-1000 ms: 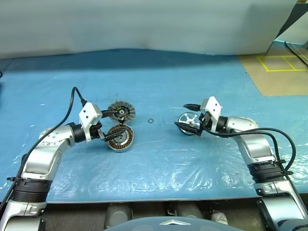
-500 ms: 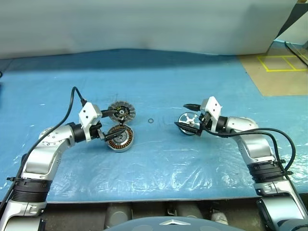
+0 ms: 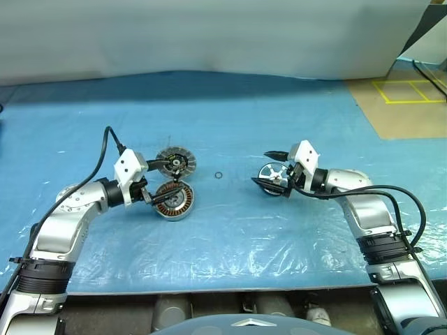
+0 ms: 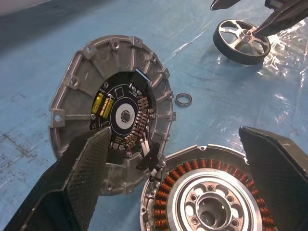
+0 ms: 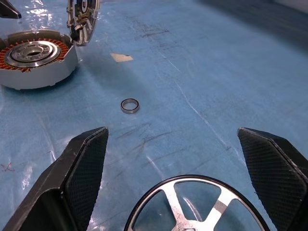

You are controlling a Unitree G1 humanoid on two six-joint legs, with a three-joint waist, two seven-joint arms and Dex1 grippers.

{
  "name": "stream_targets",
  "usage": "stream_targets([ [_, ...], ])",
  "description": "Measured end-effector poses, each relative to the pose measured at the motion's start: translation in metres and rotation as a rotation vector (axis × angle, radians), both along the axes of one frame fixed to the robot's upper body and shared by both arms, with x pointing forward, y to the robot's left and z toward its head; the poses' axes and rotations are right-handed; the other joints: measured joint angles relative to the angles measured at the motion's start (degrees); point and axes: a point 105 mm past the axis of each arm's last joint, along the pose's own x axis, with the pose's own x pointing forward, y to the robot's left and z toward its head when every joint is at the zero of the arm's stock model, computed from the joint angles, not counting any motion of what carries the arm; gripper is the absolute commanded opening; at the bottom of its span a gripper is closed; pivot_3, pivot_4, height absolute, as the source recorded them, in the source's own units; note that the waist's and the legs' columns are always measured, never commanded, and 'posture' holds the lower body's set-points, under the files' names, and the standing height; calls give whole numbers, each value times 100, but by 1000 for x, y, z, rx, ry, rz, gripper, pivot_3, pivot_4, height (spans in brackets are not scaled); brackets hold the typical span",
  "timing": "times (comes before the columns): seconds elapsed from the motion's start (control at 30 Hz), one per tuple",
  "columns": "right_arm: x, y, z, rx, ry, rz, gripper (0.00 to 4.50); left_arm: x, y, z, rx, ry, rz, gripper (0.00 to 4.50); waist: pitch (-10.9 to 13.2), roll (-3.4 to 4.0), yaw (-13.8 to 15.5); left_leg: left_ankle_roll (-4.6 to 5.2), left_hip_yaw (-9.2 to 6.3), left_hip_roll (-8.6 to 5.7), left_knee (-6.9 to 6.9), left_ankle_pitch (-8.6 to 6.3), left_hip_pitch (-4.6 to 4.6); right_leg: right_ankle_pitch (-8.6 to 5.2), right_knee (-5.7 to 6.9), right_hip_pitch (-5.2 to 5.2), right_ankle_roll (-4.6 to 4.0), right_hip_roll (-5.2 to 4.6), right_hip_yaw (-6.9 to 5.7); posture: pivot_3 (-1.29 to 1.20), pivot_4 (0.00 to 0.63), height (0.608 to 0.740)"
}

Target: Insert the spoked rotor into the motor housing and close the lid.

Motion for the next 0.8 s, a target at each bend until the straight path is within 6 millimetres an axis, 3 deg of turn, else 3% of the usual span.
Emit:
stream_targets([
  [0.33,0,1,-2,-20,-1,1,4500,-20,15,13,231,10,-217,4471,0,0,1,-1,0,0,-1,1,5,0,-1,-1,0,0,-1,0,150,740],
  [0.53,-4,-1,-3,-104,-37,20,4500,-20,17,27,358,-36,-361,4471,0,-1,17,-3,-2,-2,1,2,6,1,0,0,1,1,-2,0,150,740],
  [0.7,-10,6,-7,-141,-58,52,4500,-21,-3,21,448,-76,-532,4471,0,0,17,-5,-2,-1,1,2,2,2,1,-1,3,0,-1,0,150,740],
  [0.8,-9,6,-6,-149,-76,44,4500,-17,-3,5,571,-78,-630,4471,0,0,18,-11,-2,0,0,6,3,6,6,-1,9,3,-1,0,150,740],
])
